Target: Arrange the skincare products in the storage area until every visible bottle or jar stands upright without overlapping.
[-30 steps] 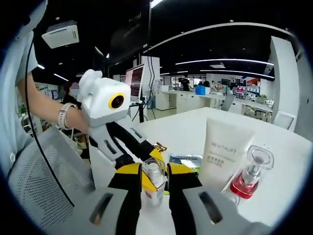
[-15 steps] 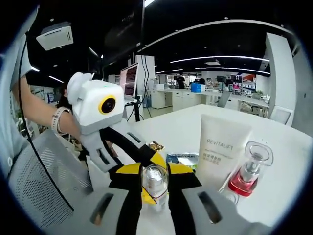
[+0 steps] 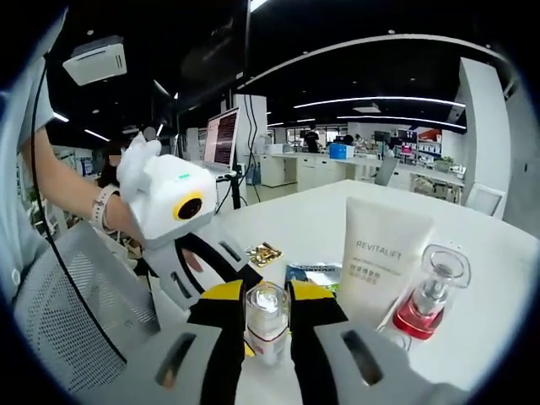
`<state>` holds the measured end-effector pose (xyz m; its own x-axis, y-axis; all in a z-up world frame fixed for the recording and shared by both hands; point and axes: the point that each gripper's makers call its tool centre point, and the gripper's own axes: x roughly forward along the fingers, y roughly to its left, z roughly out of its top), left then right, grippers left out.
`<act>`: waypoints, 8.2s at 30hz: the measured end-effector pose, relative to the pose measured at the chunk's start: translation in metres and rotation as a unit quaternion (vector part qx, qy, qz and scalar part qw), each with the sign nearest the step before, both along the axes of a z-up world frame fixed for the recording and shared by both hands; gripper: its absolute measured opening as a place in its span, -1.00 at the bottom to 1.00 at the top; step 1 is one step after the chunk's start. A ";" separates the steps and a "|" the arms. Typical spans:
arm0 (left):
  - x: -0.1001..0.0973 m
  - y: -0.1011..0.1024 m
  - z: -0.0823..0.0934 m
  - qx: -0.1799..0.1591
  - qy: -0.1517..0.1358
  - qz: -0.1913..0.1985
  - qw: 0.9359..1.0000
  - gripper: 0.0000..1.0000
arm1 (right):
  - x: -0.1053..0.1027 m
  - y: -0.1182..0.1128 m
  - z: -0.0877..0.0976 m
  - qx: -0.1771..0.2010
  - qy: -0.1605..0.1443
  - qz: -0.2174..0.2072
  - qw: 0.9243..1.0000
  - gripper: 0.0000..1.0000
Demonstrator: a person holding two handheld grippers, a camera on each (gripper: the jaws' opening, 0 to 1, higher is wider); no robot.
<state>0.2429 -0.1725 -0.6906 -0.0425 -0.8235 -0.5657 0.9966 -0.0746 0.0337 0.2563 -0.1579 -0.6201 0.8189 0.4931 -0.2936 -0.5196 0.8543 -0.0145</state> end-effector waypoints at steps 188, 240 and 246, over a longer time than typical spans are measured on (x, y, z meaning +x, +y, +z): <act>0.016 0.093 0.093 0.007 0.000 0.174 0.985 0.94 | -0.042 -0.054 0.046 -0.147 0.075 -0.048 0.985 0.99; 0.047 0.109 0.062 0.021 0.026 0.151 0.988 0.94 | 0.001 -0.046 0.096 -0.128 0.133 0.046 0.982 0.25; 0.052 0.105 0.060 0.030 0.033 0.156 0.987 0.90 | 0.022 -0.057 0.111 -0.107 0.153 0.071 0.980 0.03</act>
<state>0.2945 -0.0675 -0.6310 0.1694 -0.7675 -0.6183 0.9714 0.2358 -0.0266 0.2784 -0.2153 -0.5087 0.6038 0.4963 -0.6238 -0.6414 0.7672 -0.0105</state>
